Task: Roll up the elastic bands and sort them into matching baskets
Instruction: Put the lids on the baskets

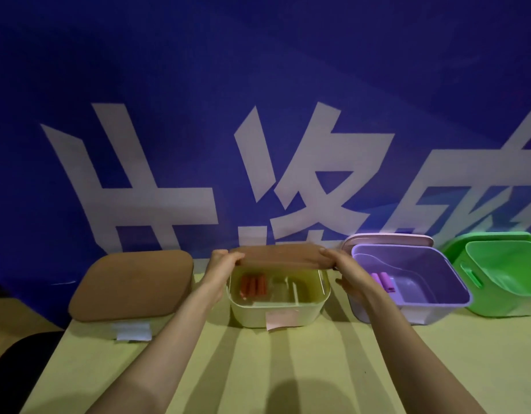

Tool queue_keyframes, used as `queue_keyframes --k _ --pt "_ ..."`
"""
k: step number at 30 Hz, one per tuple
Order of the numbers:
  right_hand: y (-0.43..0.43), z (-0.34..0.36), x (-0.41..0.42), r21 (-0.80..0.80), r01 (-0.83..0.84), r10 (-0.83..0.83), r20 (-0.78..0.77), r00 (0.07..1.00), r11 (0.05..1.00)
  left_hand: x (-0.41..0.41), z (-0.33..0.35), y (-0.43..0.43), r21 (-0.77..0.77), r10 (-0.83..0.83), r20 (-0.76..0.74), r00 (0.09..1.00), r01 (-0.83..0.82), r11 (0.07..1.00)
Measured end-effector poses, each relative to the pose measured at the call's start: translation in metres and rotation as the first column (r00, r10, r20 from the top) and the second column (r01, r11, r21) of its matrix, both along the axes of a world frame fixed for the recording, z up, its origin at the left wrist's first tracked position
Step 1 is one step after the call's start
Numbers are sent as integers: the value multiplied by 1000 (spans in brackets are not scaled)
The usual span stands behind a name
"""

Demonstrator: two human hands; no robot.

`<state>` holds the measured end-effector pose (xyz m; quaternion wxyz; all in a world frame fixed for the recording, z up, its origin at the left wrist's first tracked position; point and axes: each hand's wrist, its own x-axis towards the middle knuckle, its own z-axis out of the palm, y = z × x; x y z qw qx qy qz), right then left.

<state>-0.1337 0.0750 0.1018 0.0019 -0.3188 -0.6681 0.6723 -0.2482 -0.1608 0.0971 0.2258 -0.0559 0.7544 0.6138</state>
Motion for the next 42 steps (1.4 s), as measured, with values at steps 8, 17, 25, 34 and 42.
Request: queue_keyframes --k 8,17,25,34,42 --pt "-17 -28 11 -194 91 -94 -4 996 977 31 -27 -4 106 35 51 998 -40 994" --pt "-23 -46 12 -131 146 -155 -65 986 981 52 -51 -13 165 66 0 998 -65 984" --pt "-21 -50 16 -124 178 -193 -120 974 976 55 -57 -17 128 -15 2 1000 15 992" --pt "-17 -59 27 -135 230 -248 -133 959 964 54 -60 -15 18 -104 43 994 103 994" --pt "-19 -61 28 -152 241 -263 -146 954 959 44 -52 16 -659 -564 -98 820 371 654"
